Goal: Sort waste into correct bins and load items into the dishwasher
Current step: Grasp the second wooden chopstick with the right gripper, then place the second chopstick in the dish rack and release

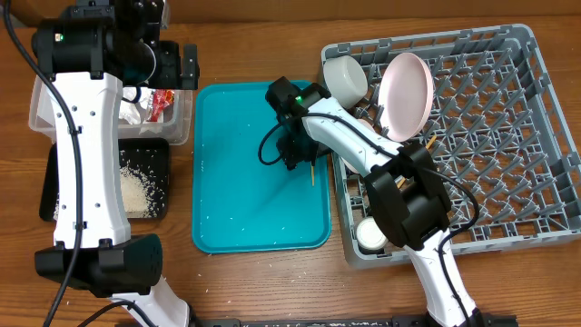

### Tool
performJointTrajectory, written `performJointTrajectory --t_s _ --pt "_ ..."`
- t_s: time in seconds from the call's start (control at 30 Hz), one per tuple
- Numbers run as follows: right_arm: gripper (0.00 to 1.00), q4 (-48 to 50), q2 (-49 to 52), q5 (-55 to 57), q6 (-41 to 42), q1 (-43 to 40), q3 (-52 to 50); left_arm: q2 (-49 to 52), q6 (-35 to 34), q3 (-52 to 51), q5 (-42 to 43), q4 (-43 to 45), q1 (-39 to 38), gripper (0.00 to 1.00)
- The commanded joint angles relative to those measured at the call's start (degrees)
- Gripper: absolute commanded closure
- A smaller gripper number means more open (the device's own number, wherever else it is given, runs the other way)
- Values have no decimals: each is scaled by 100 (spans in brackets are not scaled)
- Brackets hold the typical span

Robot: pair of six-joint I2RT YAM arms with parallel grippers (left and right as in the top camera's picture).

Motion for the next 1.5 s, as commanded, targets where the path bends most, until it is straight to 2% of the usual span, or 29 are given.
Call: performJointTrajectory --t_s 0.0,0.07,0.13,0.27,0.37,0.53,0.7,0.77,1.23,1.33,1.47 --pt "53 -92 210 9 -44 74 48 -33 -9 55 -17 7 -42 0" --pt "79 -149 210 11 -42 136 50 -33 -9 55 -17 7 -42 0" --pt "96 -192 210 13 -35 214 57 -33 -9 55 -17 4 -42 0" --pt "96 -442 208 13 85 321 262 -33 -9 55 -17 7 -42 0" --pt "96 -868 197 11 155 411 787 -33 -9 55 -17 7 -42 0" --pt "96 -1788 197 15 151 632 2277 -33 -9 55 -17 4 -42 0" --pt "96 -2850 197 42 269 802 4245 -33 -9 55 -17 7 -42 0" --pt "96 -2951 144 52 428 802 4677 -33 -9 55 -17 4 -42 0" --pt "96 -2951 -1880 282 994 684 4607 -35 -9 55 -17 7 -42 0" --pt "96 -2951 -2603 597 1346 570 3908 -33 -9 55 -17 7 -42 0" --pt "96 -2949 -3759 1025 2103 315 2304 -33 -9 55 -17 7 -42 0"
